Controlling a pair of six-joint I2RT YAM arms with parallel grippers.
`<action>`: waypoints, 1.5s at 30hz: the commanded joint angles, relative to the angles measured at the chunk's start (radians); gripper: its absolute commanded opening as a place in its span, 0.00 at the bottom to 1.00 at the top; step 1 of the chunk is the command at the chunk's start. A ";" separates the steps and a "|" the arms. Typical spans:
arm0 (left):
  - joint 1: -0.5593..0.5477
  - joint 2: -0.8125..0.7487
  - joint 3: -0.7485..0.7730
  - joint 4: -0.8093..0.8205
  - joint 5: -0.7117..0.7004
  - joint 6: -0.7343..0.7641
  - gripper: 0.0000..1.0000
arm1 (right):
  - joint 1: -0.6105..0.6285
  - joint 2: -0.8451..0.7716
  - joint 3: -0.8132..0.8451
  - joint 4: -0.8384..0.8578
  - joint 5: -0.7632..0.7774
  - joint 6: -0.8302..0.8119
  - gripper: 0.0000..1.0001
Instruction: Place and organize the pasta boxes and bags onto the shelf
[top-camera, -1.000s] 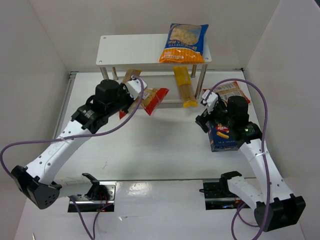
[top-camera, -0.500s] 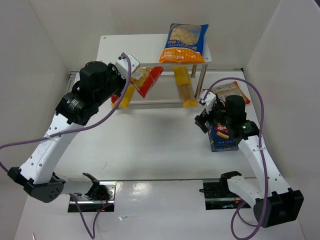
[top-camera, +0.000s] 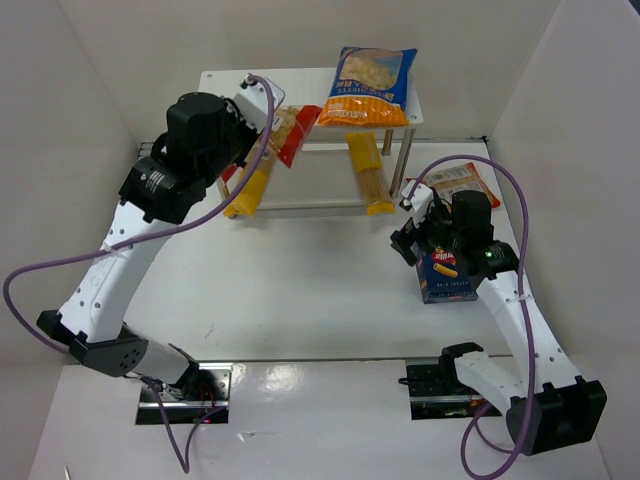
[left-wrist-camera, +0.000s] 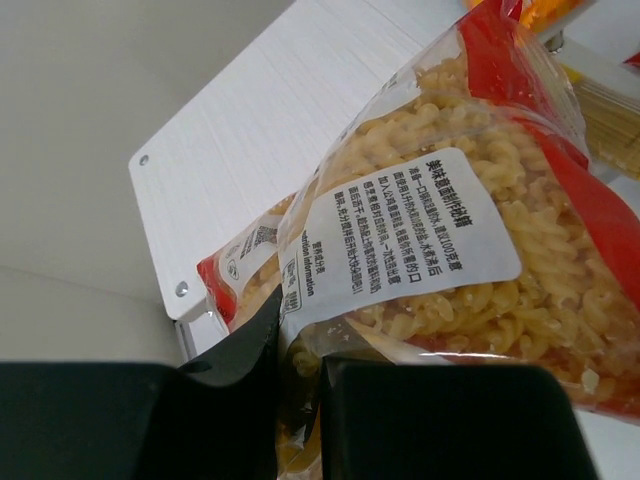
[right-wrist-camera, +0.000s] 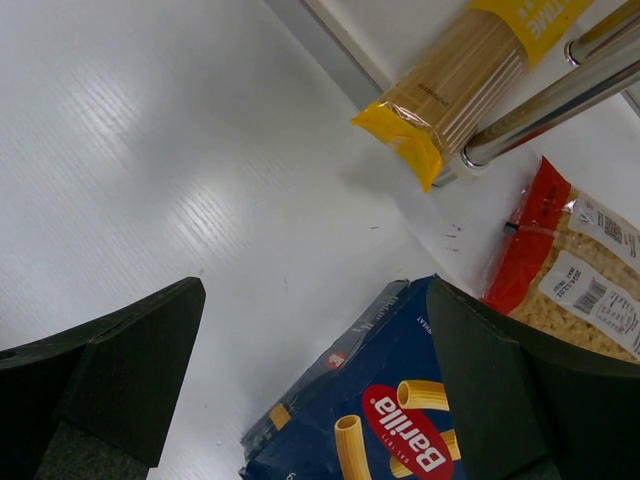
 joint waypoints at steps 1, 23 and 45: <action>0.001 -0.005 0.133 0.170 -0.051 0.028 0.00 | -0.008 0.000 -0.010 0.025 -0.005 -0.009 1.00; 0.041 0.197 0.375 0.150 -0.111 0.111 0.00 | -0.008 0.000 -0.010 0.007 -0.005 -0.028 1.00; 0.222 0.348 0.474 0.089 0.011 0.052 0.00 | -0.008 0.019 -0.010 -0.012 -0.014 -0.055 1.00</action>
